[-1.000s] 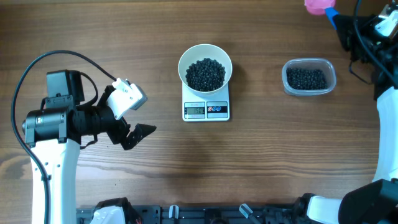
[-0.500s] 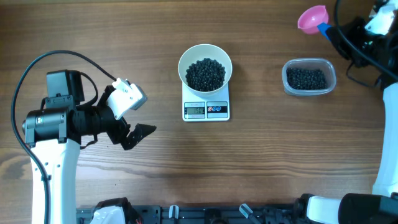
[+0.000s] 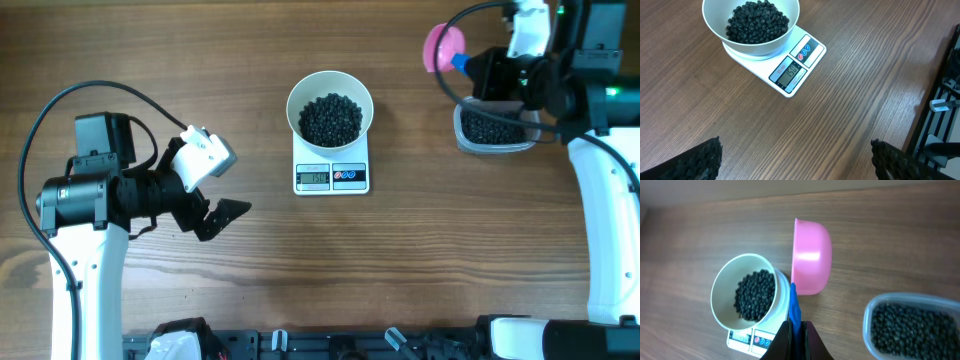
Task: Scoop item into bowl and weigh 150g on scale
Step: 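Carry the pink scoop left over the white bowl on the scale, then move the scoop back right to the bean tub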
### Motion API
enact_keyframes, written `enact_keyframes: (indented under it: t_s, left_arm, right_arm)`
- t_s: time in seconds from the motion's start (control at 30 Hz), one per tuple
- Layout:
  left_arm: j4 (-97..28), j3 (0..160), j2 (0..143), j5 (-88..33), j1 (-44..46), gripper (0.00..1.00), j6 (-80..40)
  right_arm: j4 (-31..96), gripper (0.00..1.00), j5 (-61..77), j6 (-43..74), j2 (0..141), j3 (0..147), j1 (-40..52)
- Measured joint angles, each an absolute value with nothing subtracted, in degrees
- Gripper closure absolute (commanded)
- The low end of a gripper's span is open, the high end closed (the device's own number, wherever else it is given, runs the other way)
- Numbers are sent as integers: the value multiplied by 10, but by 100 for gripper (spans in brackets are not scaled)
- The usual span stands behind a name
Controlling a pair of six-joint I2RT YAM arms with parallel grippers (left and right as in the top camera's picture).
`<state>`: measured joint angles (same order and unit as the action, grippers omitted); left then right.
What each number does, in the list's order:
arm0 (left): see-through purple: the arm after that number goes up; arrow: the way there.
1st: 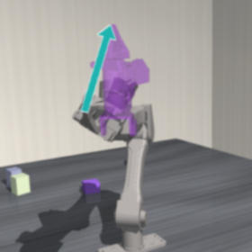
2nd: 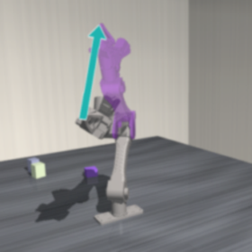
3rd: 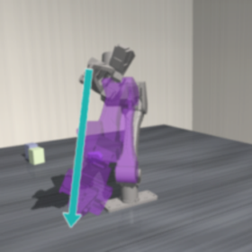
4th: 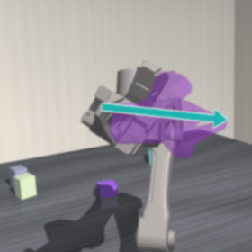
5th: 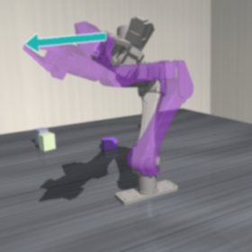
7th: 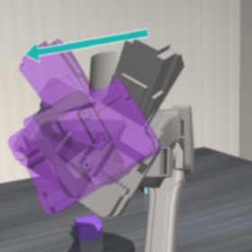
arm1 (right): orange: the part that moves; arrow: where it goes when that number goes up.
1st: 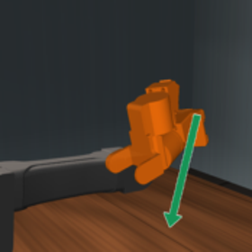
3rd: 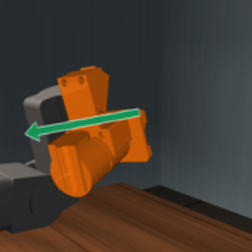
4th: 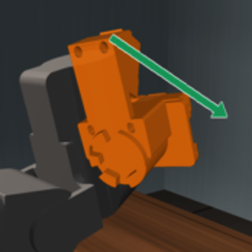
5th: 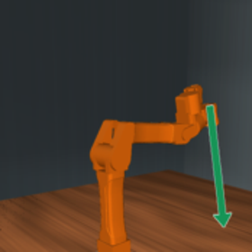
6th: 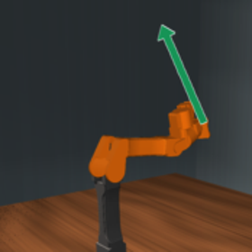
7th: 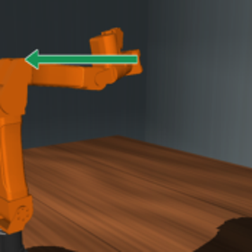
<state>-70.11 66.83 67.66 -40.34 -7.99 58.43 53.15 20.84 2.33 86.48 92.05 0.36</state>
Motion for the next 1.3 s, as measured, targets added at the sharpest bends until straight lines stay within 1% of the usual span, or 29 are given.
enact_keyframes:
  t_s: [0.3, 0.7, 0.93, 1.0, 1.1, 1.23, 1.3]
  left_arm:
    - [-701, 668, 677, -403, -80, 0, 584]
    - [-701, 668, 677, -403, -80, 0, 584]
    - [-701, 668, 677, -403, -80, 0, 584]
    - [-701, 668, 677, -403, -80, 0, 584]
    - [-701, 668, 677, -403, -80, 0, 584]
    - [-701, 668, 677, -403, -80, 0, 585]
    - [-701, 668, 677, -403, -80, 1, 585]
  right_arm:
    - [530, 95, 159, -77, 866, 921, 64]
    - [502, 95, 147, -122, 925, 921, 183]
    - [492, 96, 144, -140, 947, 921, 206]
    - [477, 96, 142, -130, 949, 921, 205]
    - [440, 96, 140, -81, 949, 921, 204]
    - [384, 96, 141, 27, 948, 921, 185]
    - [367, 96, 140, 101, 944, 921, 154]
